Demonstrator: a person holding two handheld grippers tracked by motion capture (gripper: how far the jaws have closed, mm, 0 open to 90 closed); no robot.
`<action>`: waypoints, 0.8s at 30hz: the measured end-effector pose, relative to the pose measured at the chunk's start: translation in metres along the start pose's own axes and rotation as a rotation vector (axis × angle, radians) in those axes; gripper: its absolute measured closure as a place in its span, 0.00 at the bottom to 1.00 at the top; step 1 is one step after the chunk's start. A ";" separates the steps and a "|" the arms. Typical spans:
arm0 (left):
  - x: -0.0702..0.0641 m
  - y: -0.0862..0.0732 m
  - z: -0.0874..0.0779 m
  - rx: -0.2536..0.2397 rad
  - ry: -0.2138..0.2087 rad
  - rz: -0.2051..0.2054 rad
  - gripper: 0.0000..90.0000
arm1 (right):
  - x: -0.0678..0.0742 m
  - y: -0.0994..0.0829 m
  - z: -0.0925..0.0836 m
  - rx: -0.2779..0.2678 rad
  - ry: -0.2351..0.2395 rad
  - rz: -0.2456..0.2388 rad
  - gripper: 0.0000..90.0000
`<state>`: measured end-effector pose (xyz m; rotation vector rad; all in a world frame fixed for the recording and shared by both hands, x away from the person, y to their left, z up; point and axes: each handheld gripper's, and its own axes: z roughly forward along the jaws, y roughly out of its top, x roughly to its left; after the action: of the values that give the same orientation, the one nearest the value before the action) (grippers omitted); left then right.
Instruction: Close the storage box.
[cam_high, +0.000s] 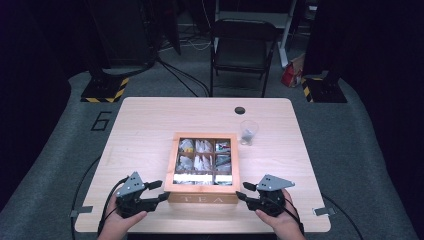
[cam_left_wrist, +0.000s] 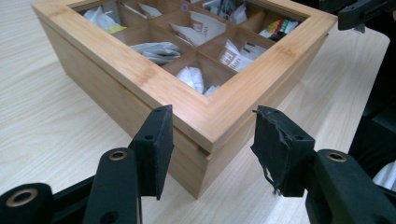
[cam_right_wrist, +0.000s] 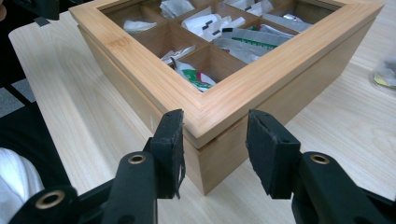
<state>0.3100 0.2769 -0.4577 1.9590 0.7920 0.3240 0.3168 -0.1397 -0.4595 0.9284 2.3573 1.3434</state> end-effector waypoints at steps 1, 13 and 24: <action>0.001 0.000 -0.001 0.003 0.007 0.003 0.53 | -0.001 0.000 0.000 0.000 -0.008 0.011 0.61; 0.023 -0.003 -0.012 -0.007 0.052 -0.046 0.52 | -0.015 0.000 -0.013 -0.038 -0.047 0.054 0.60; 0.042 -0.007 -0.007 -0.021 0.094 -0.094 0.52 | -0.035 -0.011 -0.015 -0.029 -0.134 0.086 0.57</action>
<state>0.3349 0.3115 -0.4645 1.8912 0.9350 0.3691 0.3308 -0.1768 -0.4634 1.0868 2.2155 1.2994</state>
